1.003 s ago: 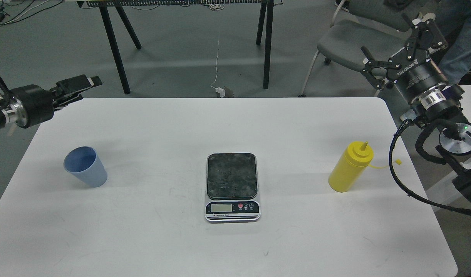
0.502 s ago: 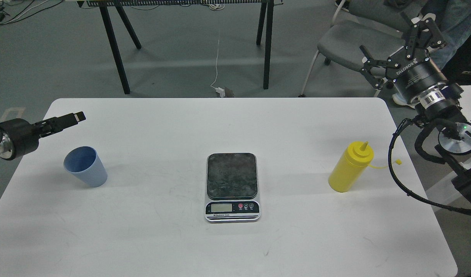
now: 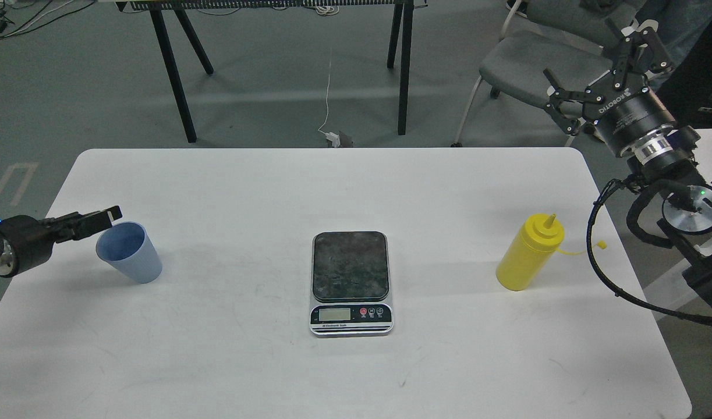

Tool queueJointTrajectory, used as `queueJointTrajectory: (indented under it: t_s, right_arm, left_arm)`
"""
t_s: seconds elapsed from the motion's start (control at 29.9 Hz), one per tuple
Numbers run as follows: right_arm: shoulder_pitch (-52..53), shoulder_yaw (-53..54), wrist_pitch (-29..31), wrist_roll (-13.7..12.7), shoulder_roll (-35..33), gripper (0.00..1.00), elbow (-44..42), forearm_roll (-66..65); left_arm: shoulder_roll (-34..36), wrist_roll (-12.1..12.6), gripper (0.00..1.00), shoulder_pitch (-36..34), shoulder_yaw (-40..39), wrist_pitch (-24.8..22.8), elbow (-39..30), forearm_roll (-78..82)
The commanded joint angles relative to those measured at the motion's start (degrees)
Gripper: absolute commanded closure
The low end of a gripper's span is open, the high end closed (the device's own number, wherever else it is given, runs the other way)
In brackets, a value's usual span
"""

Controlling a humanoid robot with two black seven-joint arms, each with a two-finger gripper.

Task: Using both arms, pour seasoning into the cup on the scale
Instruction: 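Reach the left gripper to the blue cup and close around it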

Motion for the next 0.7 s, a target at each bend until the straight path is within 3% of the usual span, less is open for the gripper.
queueJointTrajectory:
  t_s: [0.0, 0.43, 0.67]
  right_arm:
    - [0.0, 0.0, 0.0, 0.0, 0.0, 0.00, 0.0, 0.0]
    - [-0.1, 0.0, 0.0, 0.0, 0.0, 0.00, 0.0, 0.0]
    - [-0.2, 0.0, 0.0, 0.0, 0.3, 0.00, 0.0, 0.0]
  left_arm:
    - [-0.6, 0.0, 0.02, 0.1, 1.5, 1.5, 0.7, -0.9]
    - [-4.8, 0.0, 0.03, 0.2, 1.6, 1.7, 5.6, -0.5]
    - [-5.8, 0.0, 0.13, 1.0, 2.1, 1.9, 8.6, -0.5]
